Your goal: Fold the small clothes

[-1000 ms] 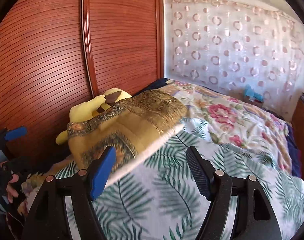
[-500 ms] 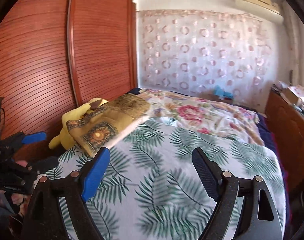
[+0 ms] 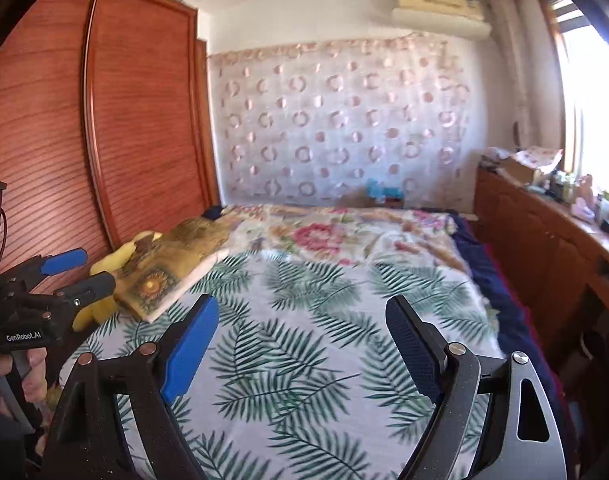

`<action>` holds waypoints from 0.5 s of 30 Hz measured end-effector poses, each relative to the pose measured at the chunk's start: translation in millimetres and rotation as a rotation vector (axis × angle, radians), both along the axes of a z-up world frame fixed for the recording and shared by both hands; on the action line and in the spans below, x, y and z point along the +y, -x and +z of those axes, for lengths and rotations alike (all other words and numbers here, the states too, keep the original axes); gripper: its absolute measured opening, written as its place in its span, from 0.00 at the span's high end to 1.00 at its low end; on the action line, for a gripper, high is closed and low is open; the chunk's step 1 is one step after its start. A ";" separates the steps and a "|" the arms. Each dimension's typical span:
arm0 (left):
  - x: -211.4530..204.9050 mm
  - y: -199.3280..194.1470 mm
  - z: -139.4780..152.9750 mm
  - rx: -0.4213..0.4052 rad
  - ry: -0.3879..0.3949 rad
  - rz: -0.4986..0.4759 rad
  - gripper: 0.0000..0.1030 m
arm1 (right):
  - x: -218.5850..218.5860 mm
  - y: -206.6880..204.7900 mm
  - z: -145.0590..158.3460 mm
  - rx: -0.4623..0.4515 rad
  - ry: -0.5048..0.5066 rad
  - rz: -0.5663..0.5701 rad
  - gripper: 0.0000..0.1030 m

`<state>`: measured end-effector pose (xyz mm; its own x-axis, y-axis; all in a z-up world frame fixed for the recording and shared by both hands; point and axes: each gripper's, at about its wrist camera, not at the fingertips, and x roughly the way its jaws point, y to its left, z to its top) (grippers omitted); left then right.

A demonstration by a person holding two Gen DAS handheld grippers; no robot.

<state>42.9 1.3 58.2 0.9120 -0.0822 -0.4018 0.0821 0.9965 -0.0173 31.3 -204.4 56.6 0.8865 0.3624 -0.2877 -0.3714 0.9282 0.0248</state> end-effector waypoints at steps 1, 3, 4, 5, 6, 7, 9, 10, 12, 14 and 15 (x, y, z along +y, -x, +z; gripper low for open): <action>-2.2 2.6 4.0 -0.010 0.000 0.000 0.07 | -4.2 6.9 4.4 -0.010 -0.003 -0.016 0.16; -6.4 8.0 12.4 -0.027 -0.006 0.004 0.07 | -10.1 21.6 8.9 -0.034 -0.017 -0.040 0.16; -8.2 10.2 15.6 -0.034 -0.009 0.005 0.07 | -13.2 27.6 12.2 -0.043 -0.022 -0.050 0.16; -8.5 11.5 17.5 -0.038 -0.010 0.006 0.07 | -15.2 33.6 15.4 -0.052 -0.028 -0.058 0.16; -9.3 12.9 19.4 -0.043 -0.011 0.007 0.07 | -17.0 39.8 18.3 -0.060 -0.033 -0.067 0.16; -9.6 14.9 21.2 -0.048 -0.011 0.009 0.07 | -18.0 45.3 20.1 -0.067 -0.038 -0.075 0.16; -9.3 18.5 24.2 -0.059 -0.009 0.012 0.07 | -17.8 52.1 20.3 -0.077 -0.042 -0.082 0.16; -9.9 19.6 24.9 -0.060 -0.009 0.012 0.07 | -18.4 55.6 21.8 -0.079 -0.043 -0.084 0.16; -9.8 20.8 26.1 -0.063 -0.006 0.016 0.07 | -16.5 57.7 21.8 -0.081 -0.043 -0.089 0.16; -9.1 20.7 26.0 -0.063 -0.005 0.020 0.07 | -10.1 54.0 16.9 -0.081 -0.040 -0.089 0.16; -9.0 20.9 25.8 -0.063 -0.004 0.022 0.07 | -7.8 53.1 15.6 -0.081 -0.038 -0.092 0.16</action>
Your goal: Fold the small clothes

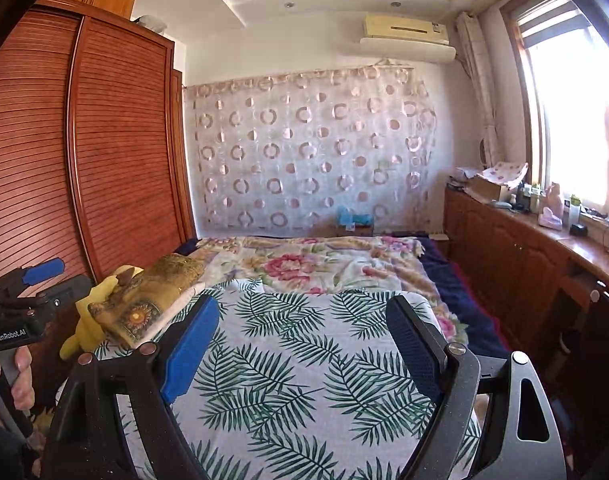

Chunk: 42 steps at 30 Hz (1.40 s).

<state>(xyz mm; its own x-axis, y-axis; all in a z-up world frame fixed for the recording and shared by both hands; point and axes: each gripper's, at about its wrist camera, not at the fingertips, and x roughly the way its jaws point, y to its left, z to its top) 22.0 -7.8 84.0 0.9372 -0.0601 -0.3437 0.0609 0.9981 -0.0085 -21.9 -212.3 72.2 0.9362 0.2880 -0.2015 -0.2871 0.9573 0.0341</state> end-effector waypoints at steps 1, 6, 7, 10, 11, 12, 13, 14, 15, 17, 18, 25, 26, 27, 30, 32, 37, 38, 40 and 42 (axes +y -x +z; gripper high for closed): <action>0.8 0.0 0.1 0.001 0.002 0.002 0.07 | 3.0 -5.8 -3.0 0.000 0.000 0.000 0.16; 1.9 0.3 0.2 0.002 0.004 0.006 0.07 | 4.7 -18.1 -7.6 0.008 -0.005 0.008 0.16; 2.1 0.2 0.2 0.002 0.004 0.006 0.07 | 4.4 -18.2 -7.4 0.008 -0.008 0.009 0.16; 3.5 -0.6 -0.6 0.002 0.007 0.009 0.07 | 2.4 -19.8 -7.4 0.010 -0.007 0.009 0.16; 3.9 -1.0 -0.8 0.003 0.008 0.008 0.07 | 2.1 -20.4 -7.5 0.011 -0.006 0.010 0.16; 3.8 -1.1 -1.3 0.006 0.008 0.009 0.07 | 1.6 -21.5 -7.7 0.013 -0.006 0.010 0.16; 3.7 -1.4 -1.9 0.007 0.010 0.011 0.07 | 1.3 -22.7 -7.9 0.014 -0.005 0.010 0.16; 3.7 -1.2 -2.4 0.008 0.011 0.011 0.07 | 1.3 -23.0 -8.0 0.016 -0.005 0.011 0.16; 4.1 -1.0 -2.5 0.007 0.011 0.011 0.07 | 0.9 -23.5 -7.8 0.017 -0.005 0.012 0.16; 4.1 -1.1 -2.1 0.007 0.011 0.010 0.07 | -0.4 -24.2 -6.7 0.018 -0.005 0.013 0.16; 4.2 -1.2 -2.0 0.008 0.010 0.010 0.07 | -0.5 -23.8 -6.8 0.020 -0.007 0.017 0.16; 3.7 -1.0 -2.0 0.008 0.011 0.011 0.07 | -5.2 -28.5 -5.2 0.020 -0.002 0.019 0.16; 3.7 -1.2 -2.1 0.008 0.011 0.010 0.07 | -6.4 -29.4 -5.0 0.021 -0.002 0.021 0.16; 3.6 -1.0 -2.0 0.007 0.012 0.011 0.07 | -6.5 -29.2 -5.2 0.019 -0.001 0.023 0.16; 3.4 -0.8 -2.0 0.007 0.011 0.012 0.07 | -8.3 -30.1 -5.0 0.014 0.004 0.021 0.16; 3.7 -0.9 -1.9 0.007 0.012 0.012 0.07 | -9.5 -30.5 -4.3 0.012 0.005 0.019 0.16; 3.5 -0.4 -2.2 0.005 0.011 0.014 0.07 | -14.1 -32.8 -5.4 0.013 0.005 0.021 0.16; 3.4 -0.9 -2.5 0.005 0.011 0.014 0.07 | -15.0 -33.4 -5.6 0.014 0.005 0.022 0.16; 3.6 -0.3 -2.0 0.005 0.010 0.014 0.07 | -15.4 -33.5 -5.6 0.012 0.007 0.021 0.16; 3.7 0.1 -1.7 0.005 0.011 0.012 0.07 | -16.6 -33.2 -6.5 0.012 0.008 0.022 0.16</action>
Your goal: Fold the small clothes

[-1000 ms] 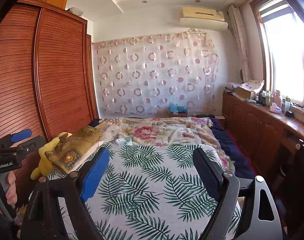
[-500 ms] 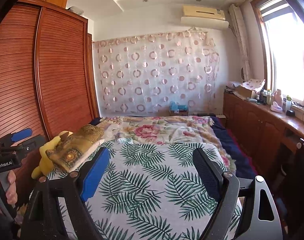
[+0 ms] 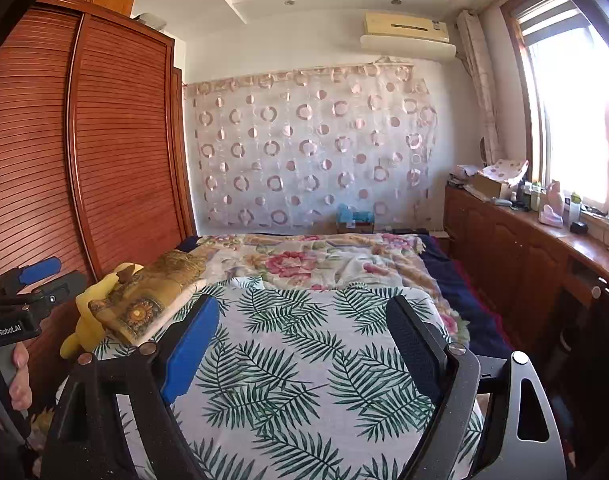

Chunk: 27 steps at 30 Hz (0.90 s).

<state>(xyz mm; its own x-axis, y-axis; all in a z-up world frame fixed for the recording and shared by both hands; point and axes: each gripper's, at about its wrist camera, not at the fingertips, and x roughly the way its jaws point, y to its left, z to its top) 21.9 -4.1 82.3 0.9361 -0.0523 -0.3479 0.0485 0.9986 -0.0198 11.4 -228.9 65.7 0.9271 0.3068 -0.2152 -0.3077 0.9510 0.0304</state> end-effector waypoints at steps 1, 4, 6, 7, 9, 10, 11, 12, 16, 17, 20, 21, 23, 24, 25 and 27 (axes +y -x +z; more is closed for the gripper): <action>0.0 -0.2 0.0 -0.001 0.000 0.000 0.07 | -0.2 0.0 0.0 -0.001 0.000 0.000 0.16; 0.0 -0.5 -0.3 -0.001 -0.001 0.001 0.07 | -0.2 -0.8 0.8 -0.002 0.002 0.000 0.16; 0.2 -0.1 -0.2 0.000 0.000 0.001 0.07 | -0.5 -1.2 0.2 -0.002 0.002 0.000 0.16; 0.2 -0.7 -0.4 0.001 0.000 0.001 0.07 | -0.6 -1.4 0.3 -0.001 0.002 -0.001 0.16; 0.2 0.0 -0.4 0.000 0.000 0.001 0.07 | -1.8 -1.4 -0.5 0.001 0.001 0.000 0.16; 0.2 0.1 -0.4 0.000 0.000 0.001 0.07 | -2.2 -1.5 -0.5 0.001 0.001 0.000 0.16; 0.2 -0.1 -0.4 0.000 0.001 0.000 0.07 | -2.6 -1.8 -0.6 0.002 0.001 0.001 0.16; 0.1 0.1 -0.4 0.000 0.001 0.000 0.07 | -2.8 -1.9 -0.7 0.003 0.001 0.002 0.16; -0.7 0.4 0.0 -0.001 0.002 -0.001 0.07 | -3.2 -1.7 0.1 0.001 0.001 0.001 0.16; -0.7 0.7 -0.1 -0.001 0.001 0.000 0.07 | -3.5 -1.7 -0.1 0.000 0.002 0.001 0.16; -0.8 0.3 -0.2 -0.001 0.002 0.001 0.07 | -4.9 -1.6 0.5 -0.002 0.000 0.002 0.16; -0.5 0.8 -0.2 -0.002 0.001 0.000 0.07 | -5.8 -1.8 -0.1 -0.003 0.001 0.002 0.16; -0.7 0.2 -0.4 -0.001 0.002 0.000 0.07 | -5.9 -1.7 0.1 -0.003 0.001 0.003 0.16; -0.5 0.5 -0.4 -0.001 0.002 0.000 0.07 | -5.8 -1.6 0.0 -0.003 0.001 0.002 0.16; -0.5 0.5 -0.5 -0.001 0.002 0.000 0.07 | -5.7 -1.5 -0.1 -0.003 0.001 0.002 0.16; -0.2 0.8 -0.5 -0.001 0.001 0.000 0.07 | -6.4 -1.7 -0.1 -0.003 0.002 0.004 0.16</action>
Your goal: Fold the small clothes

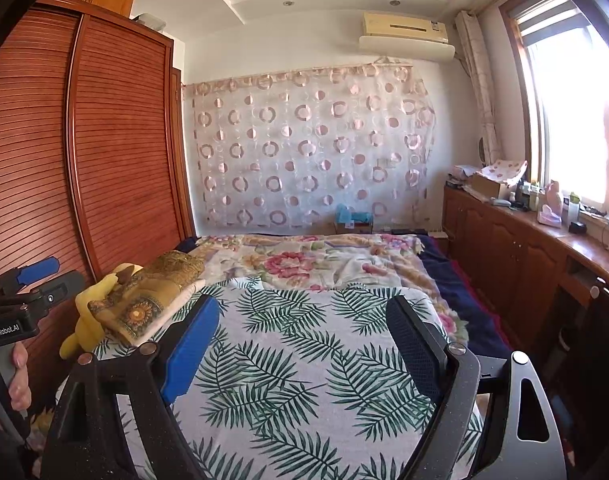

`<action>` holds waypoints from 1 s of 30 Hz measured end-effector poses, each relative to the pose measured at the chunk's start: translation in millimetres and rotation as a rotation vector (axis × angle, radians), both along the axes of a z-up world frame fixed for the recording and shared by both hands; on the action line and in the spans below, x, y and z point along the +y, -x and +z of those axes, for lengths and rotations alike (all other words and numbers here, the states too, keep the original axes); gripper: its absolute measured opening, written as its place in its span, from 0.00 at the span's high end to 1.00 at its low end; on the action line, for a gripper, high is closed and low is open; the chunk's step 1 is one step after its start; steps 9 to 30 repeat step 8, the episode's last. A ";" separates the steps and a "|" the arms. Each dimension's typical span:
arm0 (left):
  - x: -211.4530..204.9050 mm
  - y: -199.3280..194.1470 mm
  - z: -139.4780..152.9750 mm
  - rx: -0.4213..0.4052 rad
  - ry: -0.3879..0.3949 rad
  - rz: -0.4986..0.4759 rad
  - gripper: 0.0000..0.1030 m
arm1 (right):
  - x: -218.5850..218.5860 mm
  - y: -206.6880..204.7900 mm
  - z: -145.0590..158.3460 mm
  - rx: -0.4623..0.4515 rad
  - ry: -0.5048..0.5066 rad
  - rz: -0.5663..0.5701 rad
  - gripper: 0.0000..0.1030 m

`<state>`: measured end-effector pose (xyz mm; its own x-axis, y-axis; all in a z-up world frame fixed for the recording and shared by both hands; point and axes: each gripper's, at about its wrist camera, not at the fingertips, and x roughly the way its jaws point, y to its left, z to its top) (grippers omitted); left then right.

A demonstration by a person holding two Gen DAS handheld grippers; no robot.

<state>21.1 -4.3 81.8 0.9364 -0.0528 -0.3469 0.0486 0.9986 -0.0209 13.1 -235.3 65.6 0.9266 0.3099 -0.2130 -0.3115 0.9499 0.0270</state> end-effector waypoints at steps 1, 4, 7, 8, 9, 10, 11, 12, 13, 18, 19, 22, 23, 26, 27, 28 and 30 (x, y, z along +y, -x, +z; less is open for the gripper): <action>-0.2 -0.4 0.0 0.000 0.001 0.000 0.07 | 0.0 0.1 0.3 0.000 0.000 0.000 0.16; -0.2 -0.2 -0.2 0.000 0.001 0.000 0.07 | -0.4 -0.3 -0.5 0.000 -0.001 0.002 0.16; 0.1 -0.1 -0.4 0.000 0.001 -0.001 0.07 | -0.9 -0.8 -0.5 0.000 -0.001 0.003 0.16; 0.0 -0.1 -0.4 0.001 0.001 0.001 0.07 | -0.9 -0.9 -0.2 0.000 -0.001 0.003 0.16; 0.0 -0.1 -0.4 0.001 0.001 0.001 0.07 | -0.9 -0.9 -0.2 0.000 -0.001 0.003 0.16; 0.0 -0.1 -0.4 0.001 0.001 0.001 0.07 | -0.9 -0.9 -0.2 0.000 -0.001 0.003 0.16; 0.0 -0.1 -0.4 0.001 0.001 0.001 0.07 | -0.9 -0.9 -0.2 0.000 -0.001 0.003 0.16; 0.0 -0.1 -0.4 0.001 0.001 0.001 0.07 | -0.9 -0.9 -0.2 0.000 -0.001 0.003 0.16; 0.0 -0.1 -0.4 0.001 0.001 0.001 0.07 | -0.9 -0.9 -0.2 0.000 -0.001 0.003 0.16; 0.0 -0.1 -0.4 0.001 0.001 0.001 0.07 | -0.9 -0.9 -0.2 0.000 -0.001 0.003 0.16; 0.0 -0.1 -0.4 0.001 0.001 0.001 0.07 | -0.9 -0.9 -0.2 0.000 -0.001 0.003 0.16; 0.0 -0.1 -0.4 0.001 0.001 0.001 0.07 | -0.9 -0.9 -0.2 0.000 -0.001 0.003 0.16; 0.0 -0.1 -0.4 0.001 0.001 0.001 0.07 | -0.9 -0.9 -0.2 0.000 -0.001 0.003 0.16; 0.0 -0.1 -0.4 0.001 0.001 0.001 0.07 | -0.9 -0.9 -0.2 0.000 -0.001 0.003 0.16; 0.0 -0.1 -0.4 0.001 0.001 0.001 0.07 | -0.9 -0.9 -0.2 0.000 -0.001 0.003 0.16; 0.0 -0.1 -0.4 0.001 0.001 0.001 0.07 | -0.9 -0.9 -0.2 0.000 -0.001 0.003 0.16; 0.0 -0.1 -0.4 0.001 0.001 0.001 0.07 | -0.9 -0.9 -0.2 0.000 -0.001 0.003 0.16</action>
